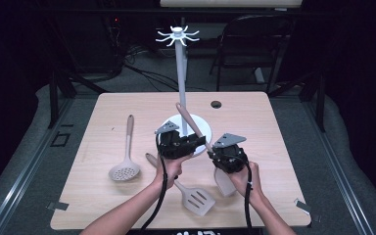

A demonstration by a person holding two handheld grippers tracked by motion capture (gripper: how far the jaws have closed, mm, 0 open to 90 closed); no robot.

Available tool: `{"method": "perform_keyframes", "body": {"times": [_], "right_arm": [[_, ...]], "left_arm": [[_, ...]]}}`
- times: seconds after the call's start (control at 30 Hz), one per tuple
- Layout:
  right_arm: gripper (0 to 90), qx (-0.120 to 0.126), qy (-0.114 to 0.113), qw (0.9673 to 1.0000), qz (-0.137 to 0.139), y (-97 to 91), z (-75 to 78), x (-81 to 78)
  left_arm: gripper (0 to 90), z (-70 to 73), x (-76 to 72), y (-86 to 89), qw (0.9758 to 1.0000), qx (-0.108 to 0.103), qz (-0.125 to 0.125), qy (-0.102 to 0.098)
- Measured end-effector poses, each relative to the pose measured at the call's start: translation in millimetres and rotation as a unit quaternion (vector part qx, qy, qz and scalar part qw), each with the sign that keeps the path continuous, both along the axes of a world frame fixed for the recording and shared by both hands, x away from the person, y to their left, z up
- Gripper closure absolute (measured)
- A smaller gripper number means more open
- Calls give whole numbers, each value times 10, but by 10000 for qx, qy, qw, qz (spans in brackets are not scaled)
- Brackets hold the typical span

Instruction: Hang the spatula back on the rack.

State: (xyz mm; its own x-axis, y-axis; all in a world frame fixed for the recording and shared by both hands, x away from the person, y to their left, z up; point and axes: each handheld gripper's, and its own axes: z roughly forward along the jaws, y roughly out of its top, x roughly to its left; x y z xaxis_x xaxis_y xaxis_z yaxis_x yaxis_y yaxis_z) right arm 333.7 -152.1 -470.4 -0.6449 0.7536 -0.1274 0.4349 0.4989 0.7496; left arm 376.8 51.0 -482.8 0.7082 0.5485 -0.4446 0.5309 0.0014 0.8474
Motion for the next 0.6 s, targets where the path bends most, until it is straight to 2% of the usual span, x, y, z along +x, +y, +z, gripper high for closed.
{"method": "perform_keyframes", "body": {"times": [0.03,0.07,0.23,0.33,0.43,0.5,0.6], "right_arm": [[784,0,0,10000,0,0,0,0],[784,57,-28,10000,-17,-9,-3,6],[783,84,-90,9999,-72,-18,8,13],[782,167,-126,9997,-102,-40,7,25],[780,232,-122,9996,-108,-62,16,31],[776,340,-139,9992,-136,-82,44,27],[774,414,-154,9990,-121,-106,50,28]], "left_arm": [[643,0,3,-5,10000,-51,-2,-29],[667,-1,4,-14,9998,-200,-22,-63],[712,25,11,-50,9994,-287,-93,-142],[744,81,20,-104,9992,-291,-226,-179],[764,104,3,-129,9984,-417,-270,-266],[771,157,-19,-172,9980,-306,-334,-435],[772,188,-24,-191,9977,-222,-374,-514]]}}
